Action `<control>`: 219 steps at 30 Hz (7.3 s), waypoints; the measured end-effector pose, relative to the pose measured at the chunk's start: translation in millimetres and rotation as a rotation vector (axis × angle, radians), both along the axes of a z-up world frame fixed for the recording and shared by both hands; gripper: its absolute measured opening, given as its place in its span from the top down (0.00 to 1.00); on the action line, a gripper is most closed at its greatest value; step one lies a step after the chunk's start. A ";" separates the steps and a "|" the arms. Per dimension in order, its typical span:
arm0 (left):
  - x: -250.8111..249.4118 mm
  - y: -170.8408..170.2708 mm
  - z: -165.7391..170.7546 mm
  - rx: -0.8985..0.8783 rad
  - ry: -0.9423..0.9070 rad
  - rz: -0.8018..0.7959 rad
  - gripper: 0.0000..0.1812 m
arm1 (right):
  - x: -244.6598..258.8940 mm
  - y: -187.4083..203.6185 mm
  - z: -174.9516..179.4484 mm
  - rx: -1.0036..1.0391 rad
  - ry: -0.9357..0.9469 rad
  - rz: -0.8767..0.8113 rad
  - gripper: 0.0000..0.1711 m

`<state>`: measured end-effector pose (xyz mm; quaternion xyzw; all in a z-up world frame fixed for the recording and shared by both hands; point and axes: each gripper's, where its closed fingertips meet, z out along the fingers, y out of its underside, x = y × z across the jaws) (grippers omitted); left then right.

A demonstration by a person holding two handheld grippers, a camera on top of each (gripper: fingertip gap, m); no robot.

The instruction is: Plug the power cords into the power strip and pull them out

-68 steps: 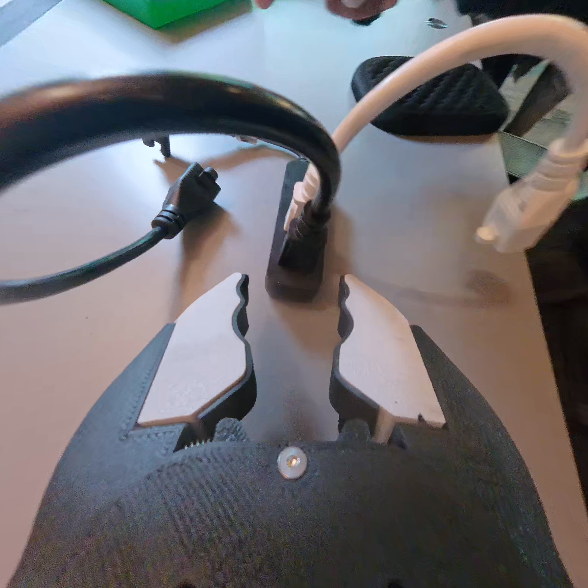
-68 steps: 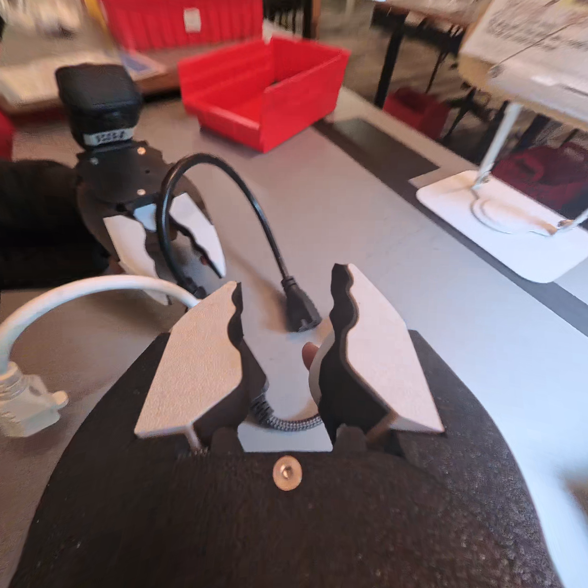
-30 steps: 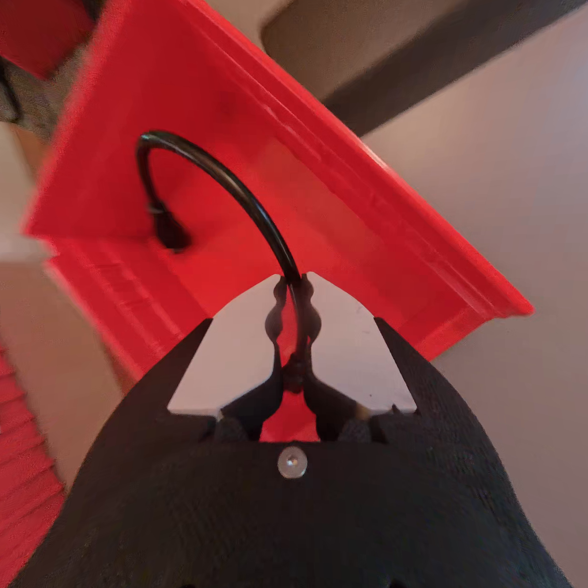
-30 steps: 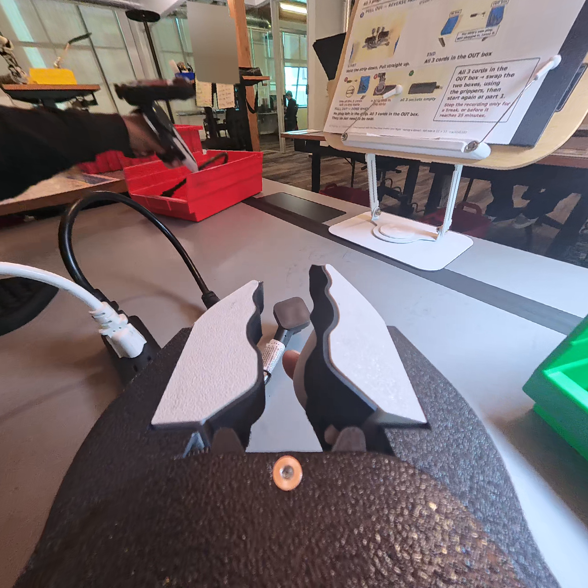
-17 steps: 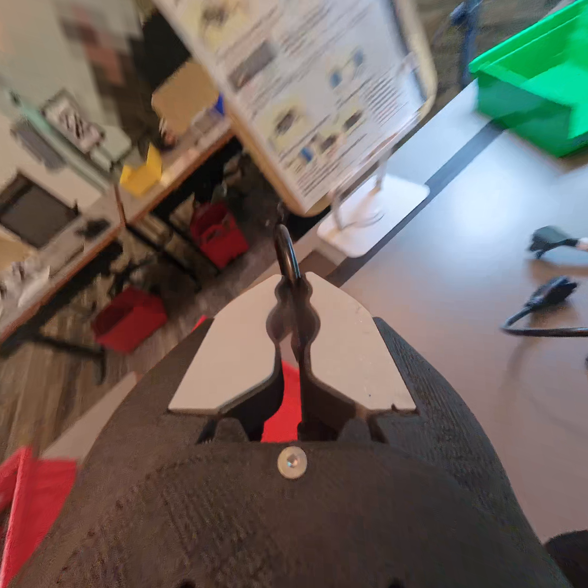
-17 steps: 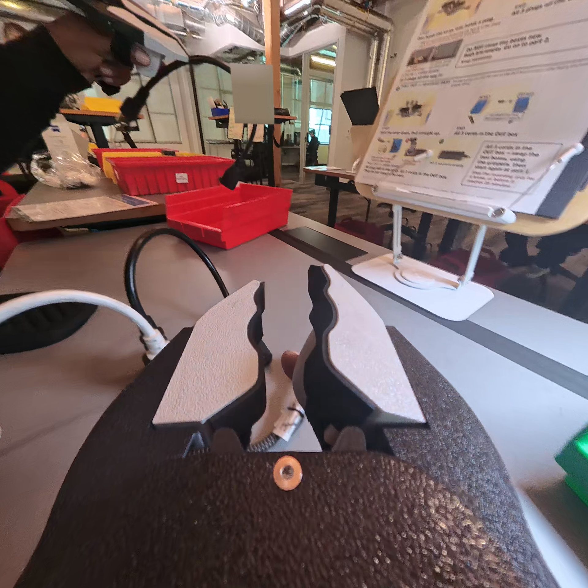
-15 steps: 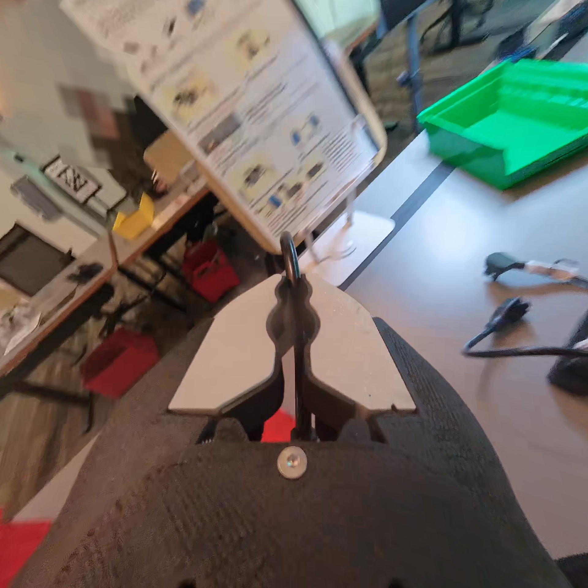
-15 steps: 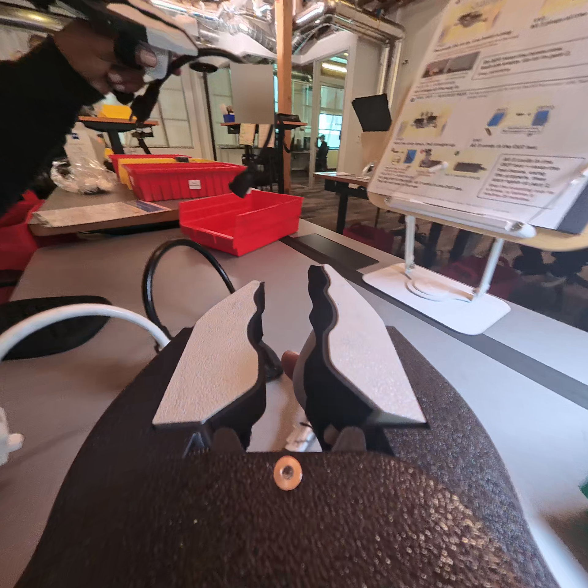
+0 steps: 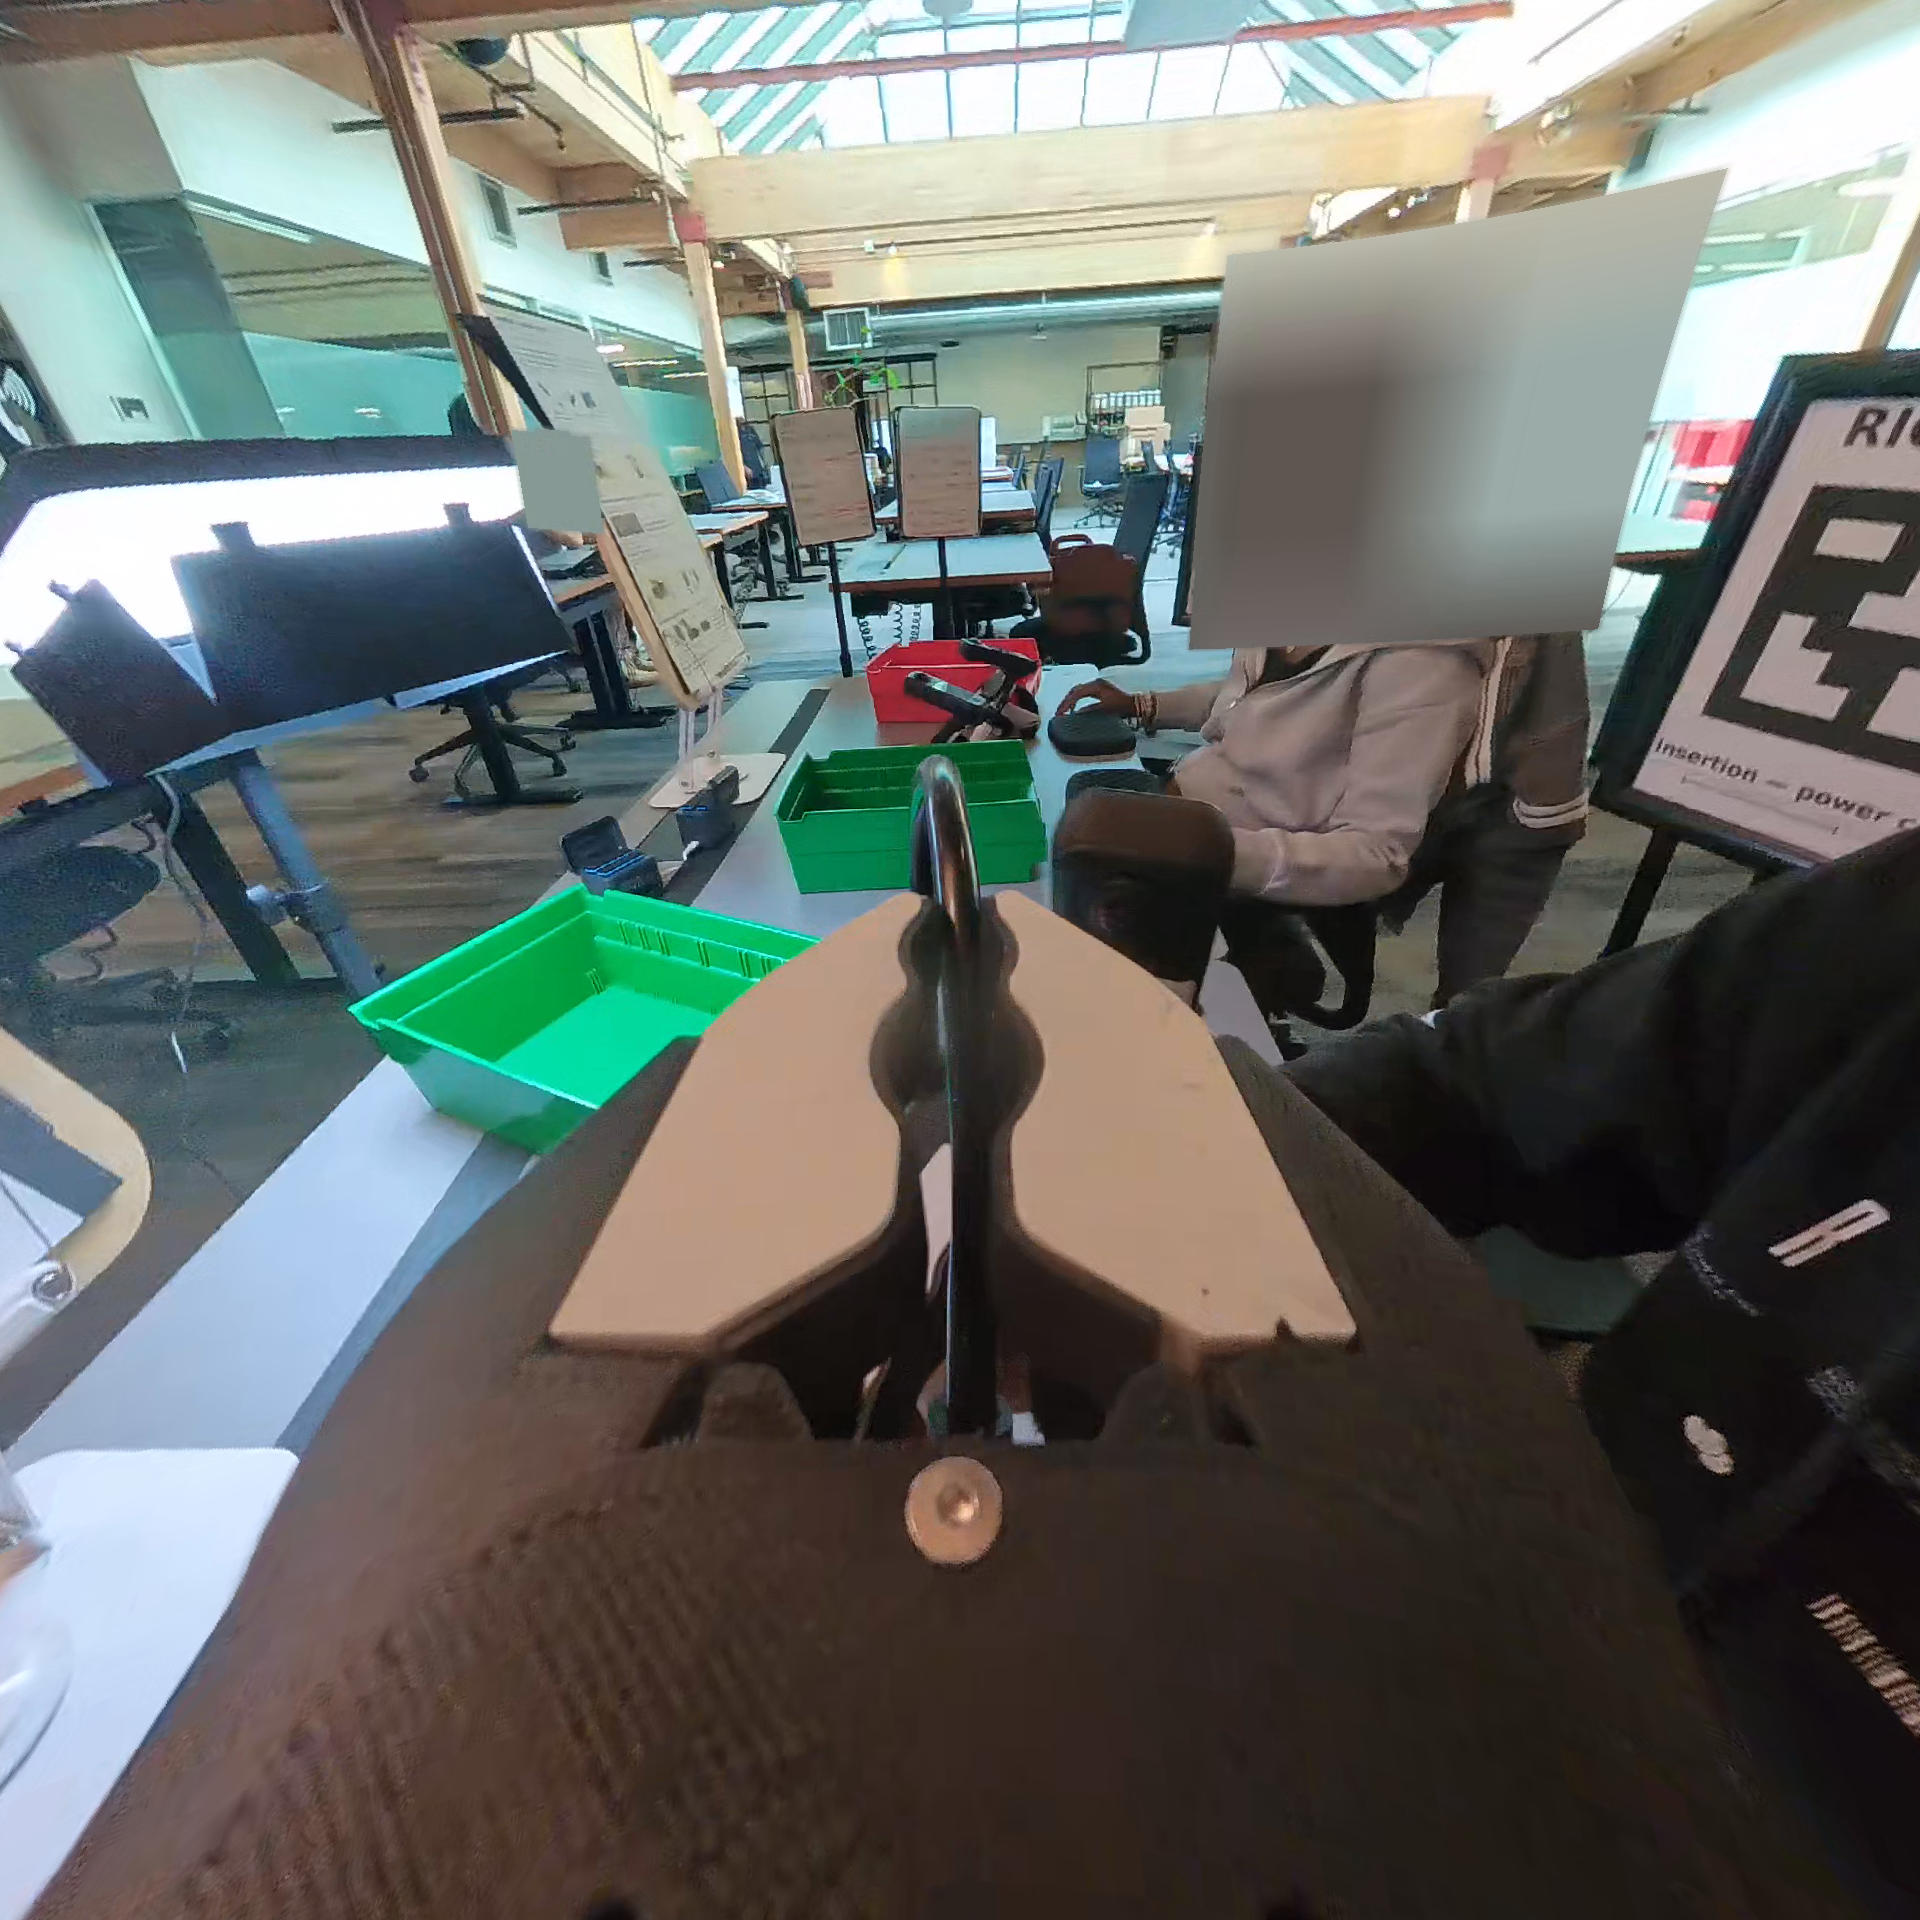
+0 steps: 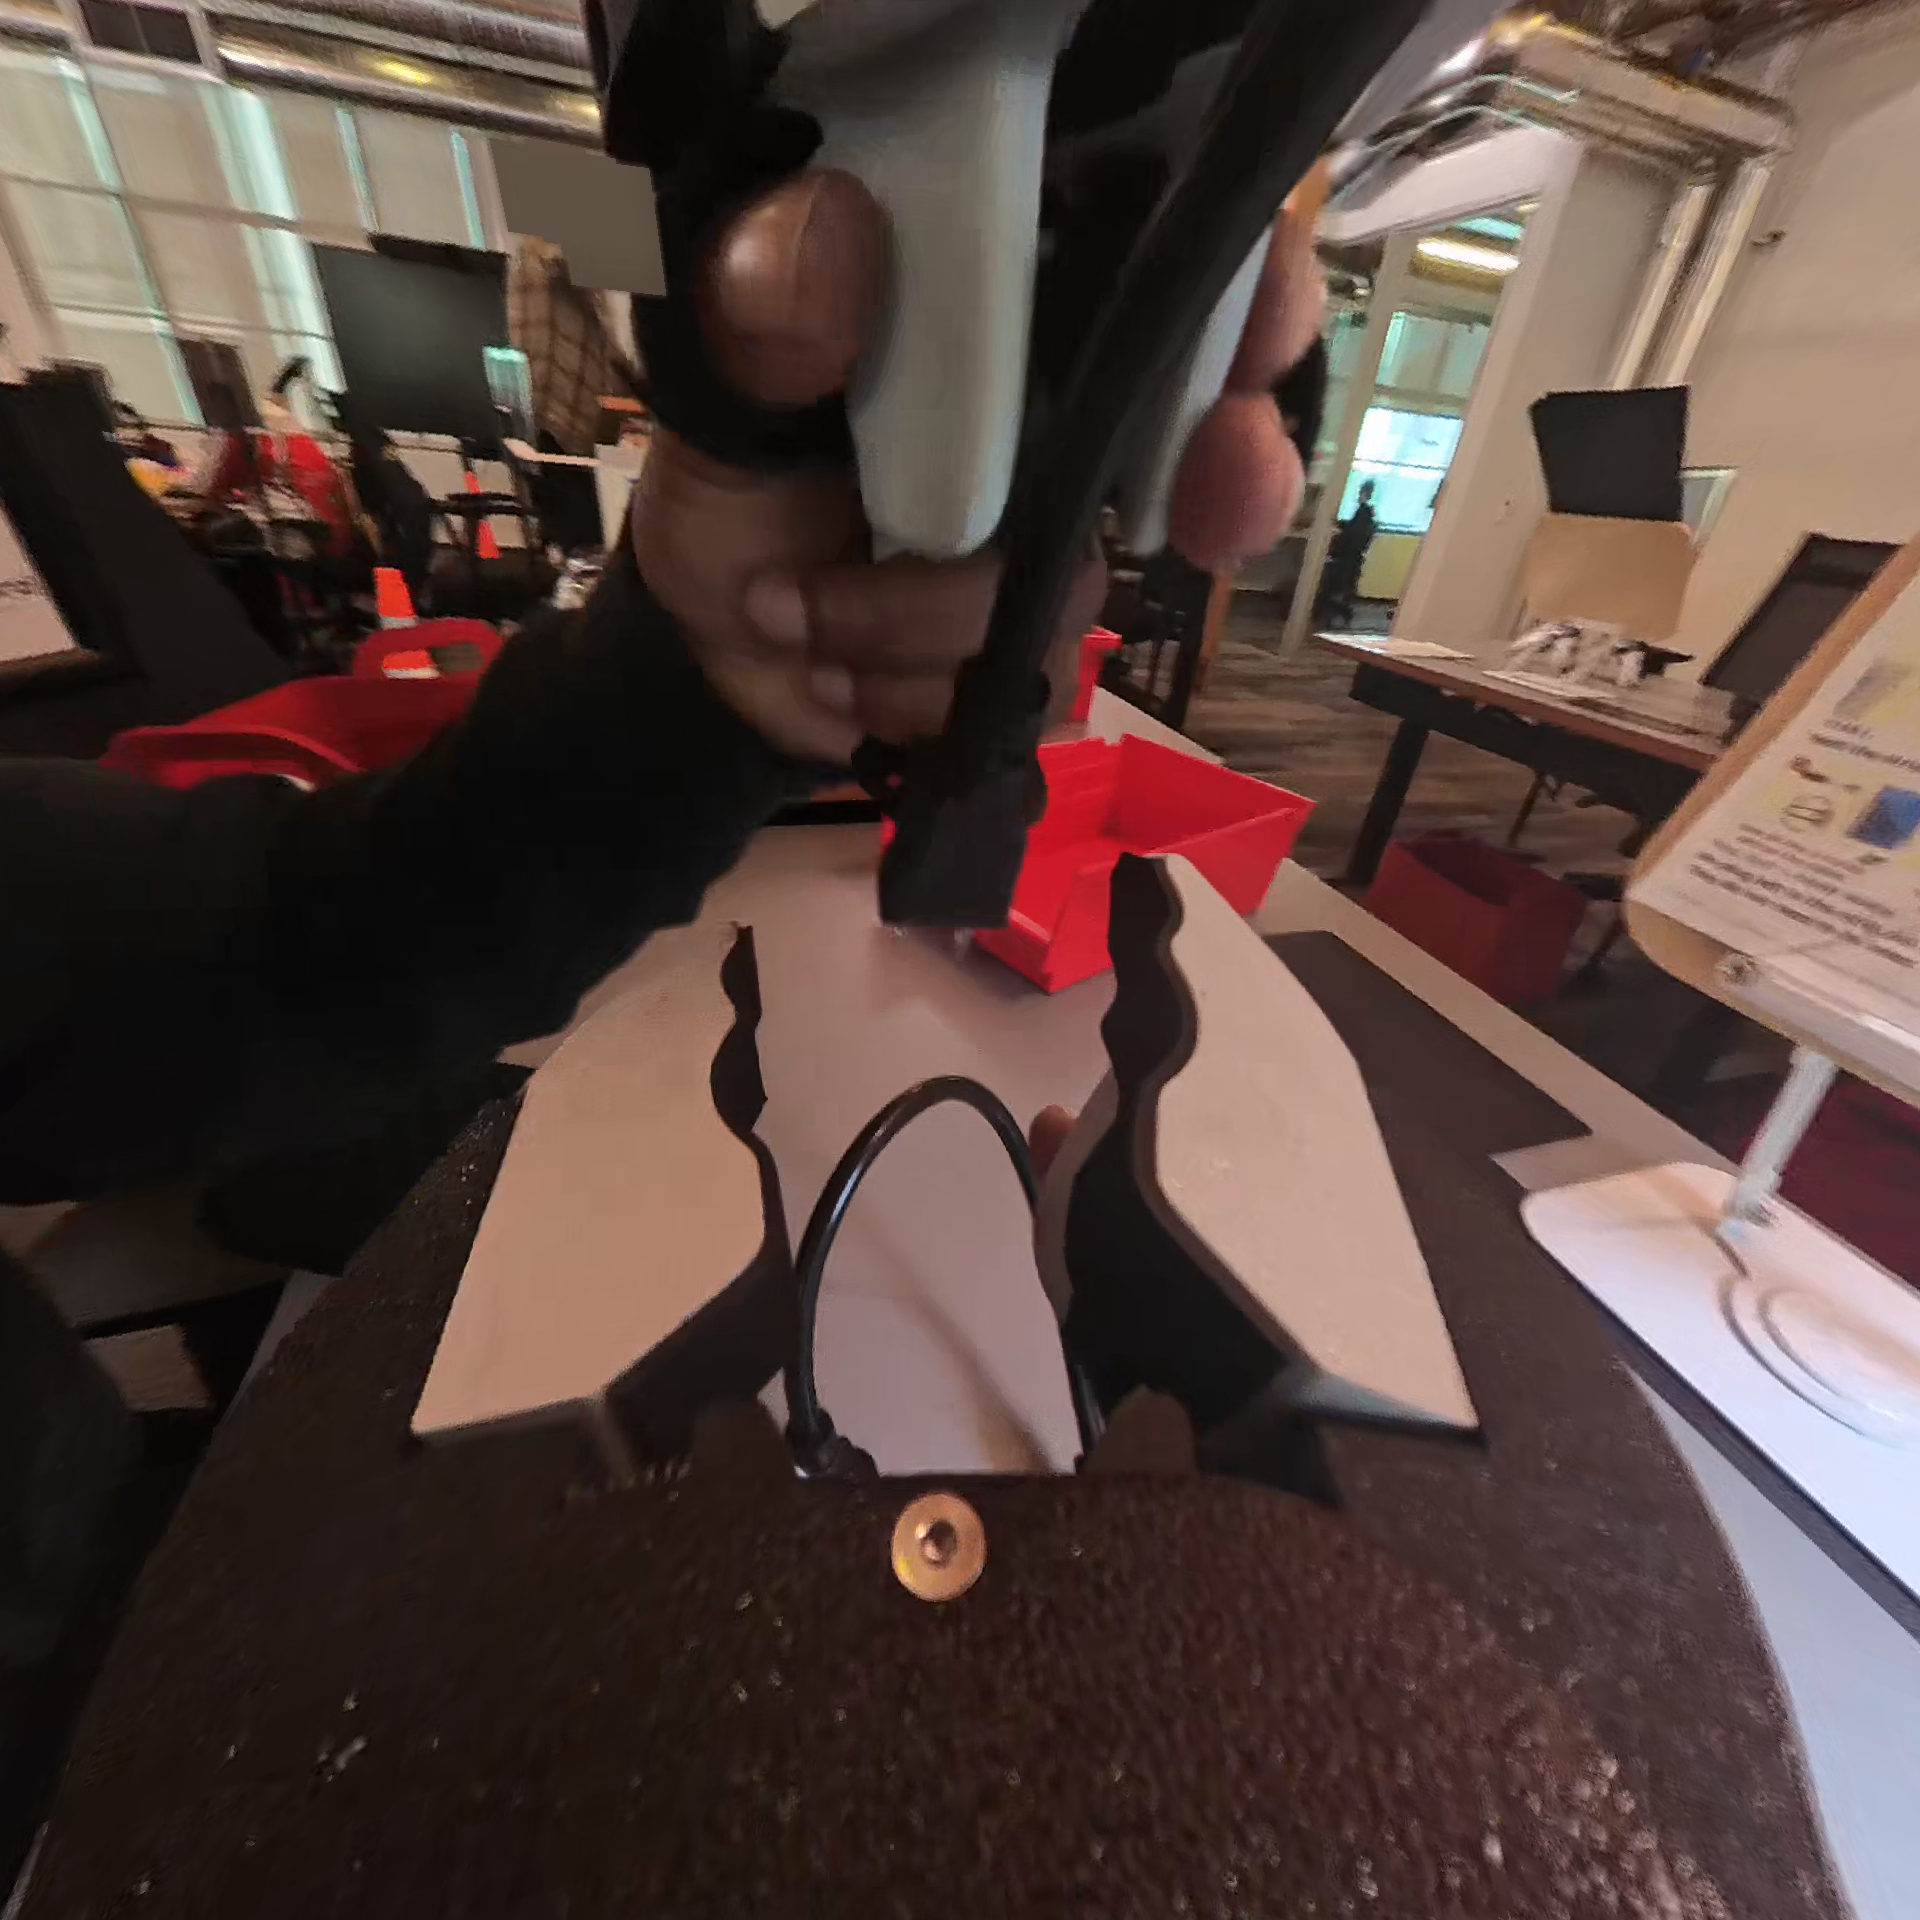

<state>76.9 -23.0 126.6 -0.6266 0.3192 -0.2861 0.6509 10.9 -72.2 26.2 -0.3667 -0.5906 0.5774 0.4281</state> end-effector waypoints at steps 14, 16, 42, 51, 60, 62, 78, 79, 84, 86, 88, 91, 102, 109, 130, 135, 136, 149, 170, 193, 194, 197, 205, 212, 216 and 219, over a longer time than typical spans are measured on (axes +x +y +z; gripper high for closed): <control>4.4 9.5 -27.5 0.013 0.034 0.029 0.96 | 2.9 13.2 0.7 -0.049 -0.018 0.030 0.86; 2.2 10.1 -31.4 0.013 0.049 0.051 0.96 | 3.0 9.8 -2.1 -0.082 -0.050 0.074 0.86; -10.7 -12.5 -98.4 -0.202 -0.016 -0.058 0.84 | 36.9 37.3 7.7 0.041 -0.253 0.369 0.86; -55.9 22.3 -105.6 0.223 0.510 0.559 0.85 | 2.6 60.9 -2.7 -0.530 -0.219 0.179 0.80; -77.8 31.6 -127.2 0.551 1.133 0.752 0.85 | -18.3 62.2 -24.7 -0.633 -0.238 0.145 0.82; -78.9 31.6 -131.9 0.537 1.147 0.728 0.85 | -19.6 62.1 -28.8 -0.649 -0.209 0.157 0.84; -67.3 16.2 -123.6 0.212 0.515 0.415 0.87 | -8.1 60.2 -18.7 -0.347 -0.066 0.180 1.00; -67.0 16.7 -123.3 0.220 0.521 0.422 0.87 | -8.0 60.6 -19.9 -0.340 -0.068 0.176 1.00; -63.8 16.2 -118.9 0.270 0.518 0.434 0.88 | -5.5 60.9 -16.1 -0.375 -0.034 0.201 1.00; -63.1 15.6 -117.9 0.271 0.507 0.430 0.88 | -4.4 60.0 -14.7 -0.373 -0.027 0.207 0.99; -62.8 15.4 -118.0 0.272 0.499 0.426 0.88 | -3.6 59.7 -14.2 -0.363 -0.018 0.207 1.00; -63.0 15.3 -118.7 0.275 0.499 0.424 0.88 | -3.7 60.1 -14.9 -0.371 -0.011 0.211 0.99; -64.8 12.5 -117.9 0.310 0.516 0.421 0.89 | -6.7 65.7 -16.3 -0.324 0.017 0.139 0.90; -90.4 -4.1 -81.7 0.369 0.381 0.486 1.00 | -11.0 59.3 -41.1 -0.151 -0.039 0.099 0.75; -33.2 14.7 -142.1 -0.174 0.355 0.397 0.63 | -29.2 85.4 -61.0 0.257 -0.138 -0.334 1.00; -42.8 1.3 -124.3 -0.056 0.389 0.302 0.63 | -16.1 40.5 -53.1 0.021 -0.148 0.049 0.99; -44.6 -5.7 -119.9 -0.054 0.350 0.239 0.63 | -8.9 30.2 -44.8 -0.041 -0.128 0.149 0.99; -57.5 -11.5 -118.3 -0.061 0.193 0.094 0.67 | 13.3 21.9 3.6 -0.194 0.012 0.274 0.99; -97.5 40.8 -187.1 -0.272 0.543 0.610 0.76 | -20.1 97.7 -37.6 -0.170 -0.084 -0.151 0.75; -85.3 22.4 -166.1 -0.288 0.529 0.595 0.81 | 2.5 39.2 -2.1 -0.364 0.037 0.255 0.70; -85.4 21.9 -166.7 -0.288 0.541 0.597 0.81 | 2.7 37.9 -1.3 -0.356 0.042 0.256 0.71; -92.9 22.8 -174.4 -0.311 0.579 0.612 0.82 | -1.9 38.8 -12.5 -0.226 0.027 0.193 0.74; -117.6 21.7 -193.5 -0.386 0.710 0.686 0.86 | -22.4 52.9 -58.7 0.214 -0.021 -0.070 0.81; -118.7 25.2 -196.3 -0.378 0.743 0.722 0.84 | -20.9 39.5 -50.2 0.105 -0.036 -0.003 0.79; -115.8 26.3 -196.4 -0.368 0.763 0.741 0.83 | -22.7 42.7 -46.5 0.073 -0.043 -0.030 0.75; -113.8 27.4 -197.3 -0.364 0.770 0.746 0.82 | -23.6 41.7 -44.9 0.055 -0.051 -0.038 0.72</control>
